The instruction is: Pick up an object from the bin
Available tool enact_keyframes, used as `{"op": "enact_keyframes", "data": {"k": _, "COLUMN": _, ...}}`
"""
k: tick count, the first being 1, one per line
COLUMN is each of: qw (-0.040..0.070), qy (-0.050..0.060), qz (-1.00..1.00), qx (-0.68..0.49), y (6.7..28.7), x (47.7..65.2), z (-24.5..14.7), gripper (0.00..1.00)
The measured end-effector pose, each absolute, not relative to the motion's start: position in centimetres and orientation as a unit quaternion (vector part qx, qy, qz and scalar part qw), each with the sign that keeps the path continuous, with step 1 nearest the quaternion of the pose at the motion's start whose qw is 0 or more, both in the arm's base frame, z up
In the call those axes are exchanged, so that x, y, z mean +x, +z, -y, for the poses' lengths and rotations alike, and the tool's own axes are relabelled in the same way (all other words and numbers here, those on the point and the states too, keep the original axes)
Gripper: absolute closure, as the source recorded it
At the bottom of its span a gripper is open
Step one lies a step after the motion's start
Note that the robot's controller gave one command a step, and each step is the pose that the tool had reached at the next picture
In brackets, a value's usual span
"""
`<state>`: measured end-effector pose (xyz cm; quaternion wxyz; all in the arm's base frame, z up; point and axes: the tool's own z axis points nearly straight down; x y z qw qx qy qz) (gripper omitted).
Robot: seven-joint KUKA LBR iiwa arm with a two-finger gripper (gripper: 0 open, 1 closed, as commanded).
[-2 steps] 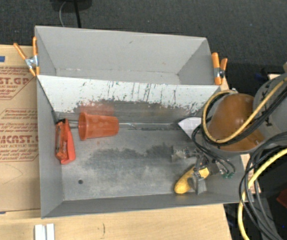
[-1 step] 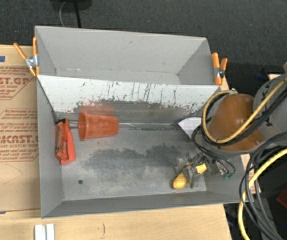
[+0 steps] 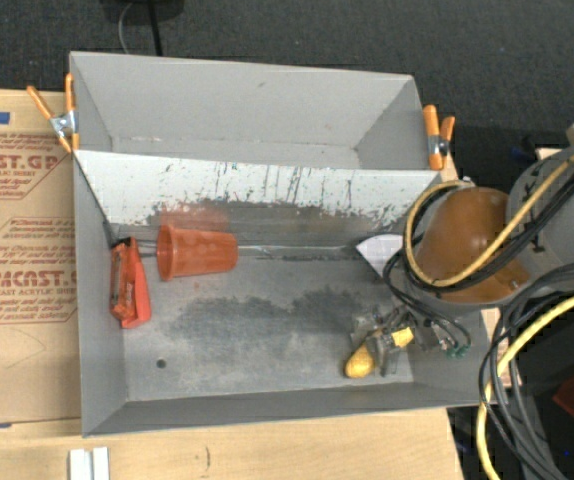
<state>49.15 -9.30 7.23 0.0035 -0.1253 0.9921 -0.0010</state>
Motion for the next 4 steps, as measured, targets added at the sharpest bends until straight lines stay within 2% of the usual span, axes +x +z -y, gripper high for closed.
{"op": "enact_keyframes", "data": {"k": 1, "qw": 0.0, "qy": 0.0, "qz": -0.989, "qx": -0.146, "y": 11.0, "x": 48.7, "z": 9.4, "gripper": 1.0}}
{"op": "enact_keyframes", "data": {"k": 2, "qw": 0.004, "qy": -0.001, "qz": -0.983, "qx": -0.183, "y": 20.8, "x": 49.9, "z": 9.0, "gripper": 0.0}}
{"op": "enact_keyframes", "data": {"k": 3, "qw": 0.004, "qy": -0.001, "qz": -0.983, "qx": -0.183, "y": 20.7, "x": 49.9, "z": 9.0, "gripper": 0.0}}
{"op": "enact_keyframes", "data": {"k": 4, "qw": 0.007, "qy": -0.003, "qz": -0.977, "qx": -0.212, "y": 19.1, "x": 49.6, "z": 8.9, "gripper": 0.0}}
